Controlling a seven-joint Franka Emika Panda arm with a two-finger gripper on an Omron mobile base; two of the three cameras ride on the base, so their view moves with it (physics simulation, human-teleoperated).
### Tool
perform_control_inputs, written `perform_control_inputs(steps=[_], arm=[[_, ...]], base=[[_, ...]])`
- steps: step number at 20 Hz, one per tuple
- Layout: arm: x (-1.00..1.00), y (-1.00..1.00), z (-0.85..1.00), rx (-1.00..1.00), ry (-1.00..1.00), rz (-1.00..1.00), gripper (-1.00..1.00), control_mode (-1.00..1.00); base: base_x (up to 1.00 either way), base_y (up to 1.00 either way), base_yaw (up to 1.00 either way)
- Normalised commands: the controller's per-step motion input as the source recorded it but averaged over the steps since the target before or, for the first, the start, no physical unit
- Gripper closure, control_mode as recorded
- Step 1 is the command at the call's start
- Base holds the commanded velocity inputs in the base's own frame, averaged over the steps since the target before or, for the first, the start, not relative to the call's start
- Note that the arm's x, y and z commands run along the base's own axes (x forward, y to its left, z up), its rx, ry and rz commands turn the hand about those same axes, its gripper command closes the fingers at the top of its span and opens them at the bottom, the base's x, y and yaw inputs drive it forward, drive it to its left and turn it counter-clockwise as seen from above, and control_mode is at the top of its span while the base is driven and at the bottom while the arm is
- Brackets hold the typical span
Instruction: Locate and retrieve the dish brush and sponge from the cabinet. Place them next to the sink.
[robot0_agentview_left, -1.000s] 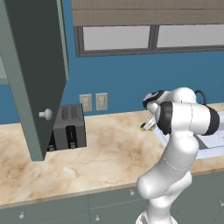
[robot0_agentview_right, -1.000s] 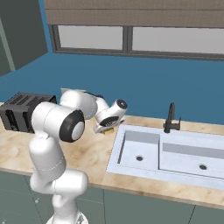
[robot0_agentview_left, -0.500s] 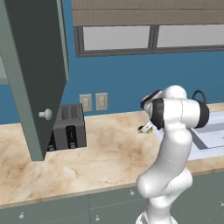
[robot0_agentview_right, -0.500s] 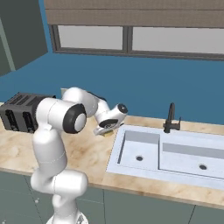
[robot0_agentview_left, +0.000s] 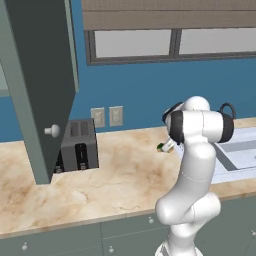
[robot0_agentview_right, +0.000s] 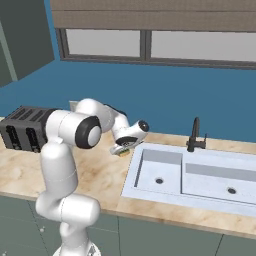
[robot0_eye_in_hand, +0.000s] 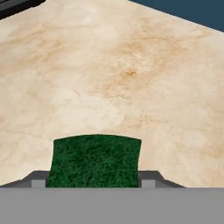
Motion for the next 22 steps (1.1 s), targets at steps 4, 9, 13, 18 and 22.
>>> perform_control_inputs(steps=[4,9,13,18,22], arm=[[0.08,0.01,-0.21,0.01,0.01,0.01,-1.00,-1.00],[0.00,0.04,-0.15,0.00,0.07,0.00,-1.00,-1.00],[-0.08,0.05,0.12,-0.01,0.04,0.00,-1.00,-1.00],[-0.21,0.00,0.20,-0.02,0.01,0.00,-1.00,-1.00],[-0.38,0.01,0.31,-0.03,0.00,0.00,-1.00,-1.00]], base=[[0.00,0.00,0.00],[0.00,0.00,0.00],[0.00,0.00,0.00],[0.00,0.00,0.00],[0.00,0.00,0.00]])
